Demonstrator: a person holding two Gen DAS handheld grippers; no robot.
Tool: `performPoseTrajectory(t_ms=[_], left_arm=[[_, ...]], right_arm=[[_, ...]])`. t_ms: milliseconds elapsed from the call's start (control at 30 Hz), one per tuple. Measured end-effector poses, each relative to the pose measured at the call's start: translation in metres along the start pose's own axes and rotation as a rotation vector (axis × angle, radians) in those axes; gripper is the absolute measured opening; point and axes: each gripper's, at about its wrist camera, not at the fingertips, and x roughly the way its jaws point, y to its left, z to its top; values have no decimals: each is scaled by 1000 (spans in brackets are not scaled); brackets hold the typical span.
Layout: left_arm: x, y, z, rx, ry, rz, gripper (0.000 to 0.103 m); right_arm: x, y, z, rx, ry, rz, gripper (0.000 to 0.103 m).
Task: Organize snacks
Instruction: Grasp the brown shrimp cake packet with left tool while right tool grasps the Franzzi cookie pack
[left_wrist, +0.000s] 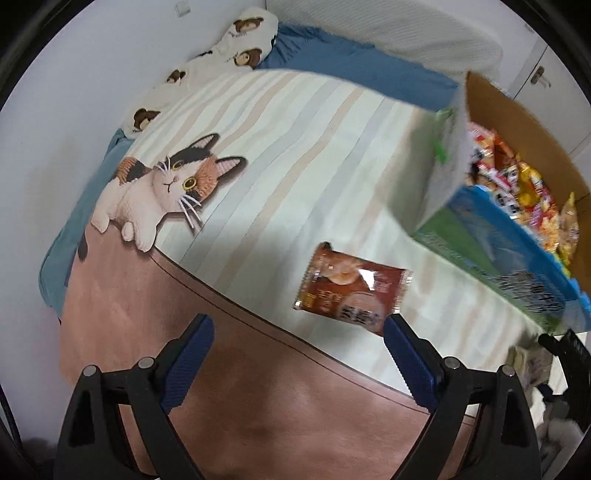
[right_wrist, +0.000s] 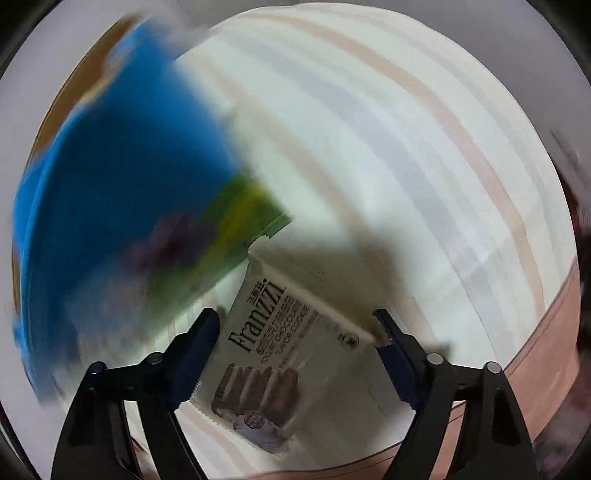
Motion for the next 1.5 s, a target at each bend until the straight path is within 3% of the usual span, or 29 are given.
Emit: performPoseTrajectory(t_ms=[100, 200, 367, 467, 533, 633, 767, 933, 1033, 1133, 1200, 1300, 1433, 1500], left_arm=[[19, 8, 8, -58, 90, -57, 94], [44, 20, 14, -211, 209, -170, 94], [97, 31, 18, -524, 402, -366, 94], [116, 28, 18, -609, 446, -400, 94], [119, 28, 18, -624, 432, -387, 94], [111, 21, 17, -547, 389, -356, 81], [99, 4, 9, -301, 338, -297, 66], [85, -26, -18, 59, 294, -209, 64], [75, -46, -53, 309, 287, -154, 64], [68, -52, -92, 450, 309, -137, 64], [67, -48, -111, 463, 339, -153, 64], [69, -41, -127, 407, 366, -191, 70], [76, -16, -120, 185, 373, -285, 77], [78, -2, -118, 54, 376, -337, 79]], right_arm=[[-1, 13, -19, -212, 41, -8, 76], [-1, 14, -35, -295, 90, -12, 76], [1, 15, -48, -290, 119, -20, 77], [2, 22, -57, -290, 126, -29, 77], [4, 27, -62, -299, 125, -42, 78], [5, 35, -63, -325, 130, -46, 77], [7, 44, -69, -452, 153, -70, 76], [10, 58, -98, -624, 202, -106, 75], [12, 63, -120, -730, 251, -128, 75], [15, 60, -136, -751, 322, -112, 78], [17, 54, -137, -686, 348, -71, 93], [15, 43, -136, -571, 336, -34, 94], [12, 29, -133, -441, 319, -22, 94], [13, 32, -138, -437, 292, -20, 90]])
